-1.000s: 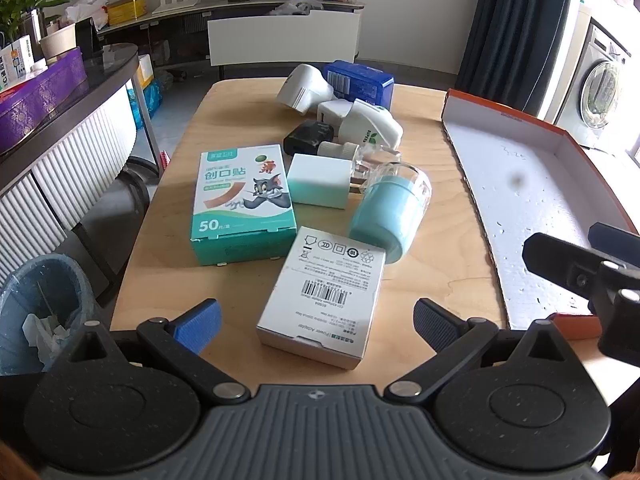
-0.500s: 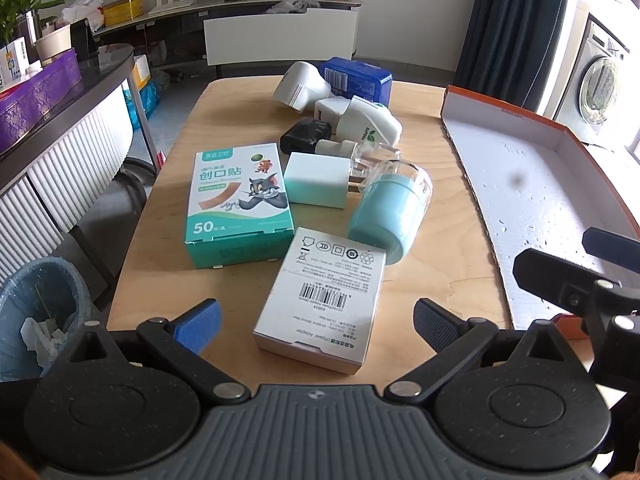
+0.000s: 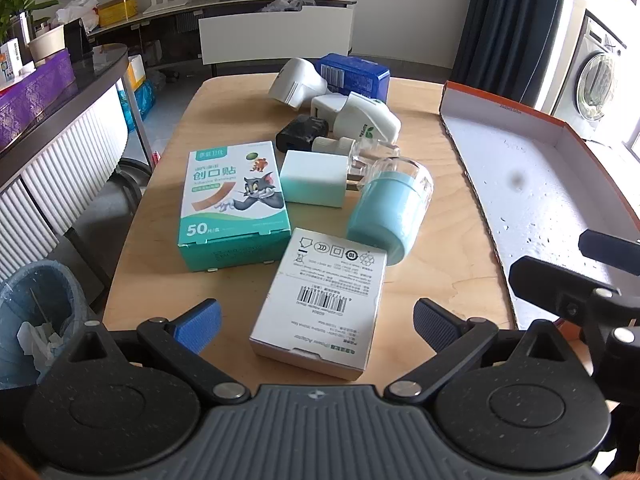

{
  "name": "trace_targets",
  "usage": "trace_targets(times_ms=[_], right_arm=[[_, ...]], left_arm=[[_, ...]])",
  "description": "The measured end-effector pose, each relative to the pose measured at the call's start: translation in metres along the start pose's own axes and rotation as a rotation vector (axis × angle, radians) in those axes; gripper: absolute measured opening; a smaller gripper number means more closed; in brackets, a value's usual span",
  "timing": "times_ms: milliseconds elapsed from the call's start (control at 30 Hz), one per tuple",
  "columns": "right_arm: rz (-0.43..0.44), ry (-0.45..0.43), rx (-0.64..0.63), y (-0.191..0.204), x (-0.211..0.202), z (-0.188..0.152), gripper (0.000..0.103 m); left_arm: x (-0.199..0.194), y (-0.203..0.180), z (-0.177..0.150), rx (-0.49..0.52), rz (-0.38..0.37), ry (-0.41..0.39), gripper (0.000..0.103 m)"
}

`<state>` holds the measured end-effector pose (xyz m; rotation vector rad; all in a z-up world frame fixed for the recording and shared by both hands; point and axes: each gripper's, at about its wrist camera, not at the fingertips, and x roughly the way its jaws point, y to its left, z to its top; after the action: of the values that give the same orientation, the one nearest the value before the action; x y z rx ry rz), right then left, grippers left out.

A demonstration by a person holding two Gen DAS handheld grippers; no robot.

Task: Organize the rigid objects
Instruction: 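Move left tool toward white adapter box while right tool approaches light-blue toothpick jar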

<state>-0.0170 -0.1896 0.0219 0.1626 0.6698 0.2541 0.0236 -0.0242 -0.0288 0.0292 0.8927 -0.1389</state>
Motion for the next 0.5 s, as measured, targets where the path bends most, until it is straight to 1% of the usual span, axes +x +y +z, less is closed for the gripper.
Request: trace_targets(times_ms=[300,467,500], right_arm=[[0.006,0.017,-0.006,0.000,0.006,0.000,0.102],[0.014,0.028,-0.022,0.001,0.009,0.001,0.102],[0.015,0.028,-0.027,0.001,0.010,0.002,0.102]], left_arm=[[0.008,0.000,0.003,0.011,0.000,0.010,0.103],[0.011,0.000,0.003,0.031,0.015,0.001,0.103],[0.012,0.001,0.003,0.032,0.015,0.001,0.101]])
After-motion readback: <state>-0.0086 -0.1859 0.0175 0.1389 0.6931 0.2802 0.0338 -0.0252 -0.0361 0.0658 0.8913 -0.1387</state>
